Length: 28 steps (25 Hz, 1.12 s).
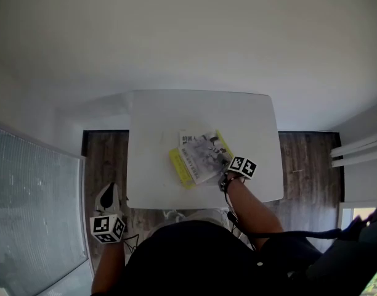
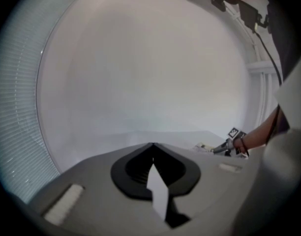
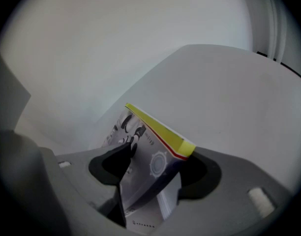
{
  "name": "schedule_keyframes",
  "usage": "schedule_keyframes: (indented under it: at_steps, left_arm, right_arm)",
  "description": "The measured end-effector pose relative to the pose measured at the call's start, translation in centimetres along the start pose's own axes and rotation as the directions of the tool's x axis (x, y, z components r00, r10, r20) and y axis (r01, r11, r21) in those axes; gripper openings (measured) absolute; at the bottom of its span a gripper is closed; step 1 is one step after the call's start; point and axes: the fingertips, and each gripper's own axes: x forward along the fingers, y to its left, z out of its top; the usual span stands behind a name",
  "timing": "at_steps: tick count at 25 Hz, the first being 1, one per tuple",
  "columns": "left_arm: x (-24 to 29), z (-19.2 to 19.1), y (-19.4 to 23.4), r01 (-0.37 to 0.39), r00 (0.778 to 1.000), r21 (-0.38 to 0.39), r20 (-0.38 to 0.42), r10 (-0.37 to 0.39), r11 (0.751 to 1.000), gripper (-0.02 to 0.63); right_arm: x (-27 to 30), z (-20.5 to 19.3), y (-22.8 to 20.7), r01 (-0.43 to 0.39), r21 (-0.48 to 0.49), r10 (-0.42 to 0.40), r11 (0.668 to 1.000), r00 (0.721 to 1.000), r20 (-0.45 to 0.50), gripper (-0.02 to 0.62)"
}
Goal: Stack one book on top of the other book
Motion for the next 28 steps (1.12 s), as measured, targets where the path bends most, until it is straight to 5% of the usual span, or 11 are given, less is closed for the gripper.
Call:
schedule_keyframes:
  at_steps: [12,19,24,28]
  left_arm:
    - [2.7,1.6,-0.7,0.030,0.999,0.005,0.022,-0.030,1.000,0.005]
    - [4.2,1.6,-2.5,0.050,0.998,-0.004,0.029,-0.050,0.999,0.005]
    - [7.1,1.6,-6.5,0.120,0.992,-0.011,0.029,-0.119,0.993,0.006]
    - [8.8,2.6,-10.3,0.184,0.982,0.031,0.036,-0.185,0.982,0.005]
  right_arm:
    - [-1.1,-0.3,-2.6,0.243,-0.137,-0.255,0.960,0.964,-0.072,0.420]
    - [-2.0,2.4,-1.2,0.221,-0.263,-0.230,0.939,0.973,-0.004,0.420]
    - [-3.3,4.4,1.4,0.113,-0.375,-0.085,0.920,0.992,0.089,0.416]
    - [-5.8,6.4,2.0,0.041,-0.394,0.036,0.918,0.982,0.185,0.163]
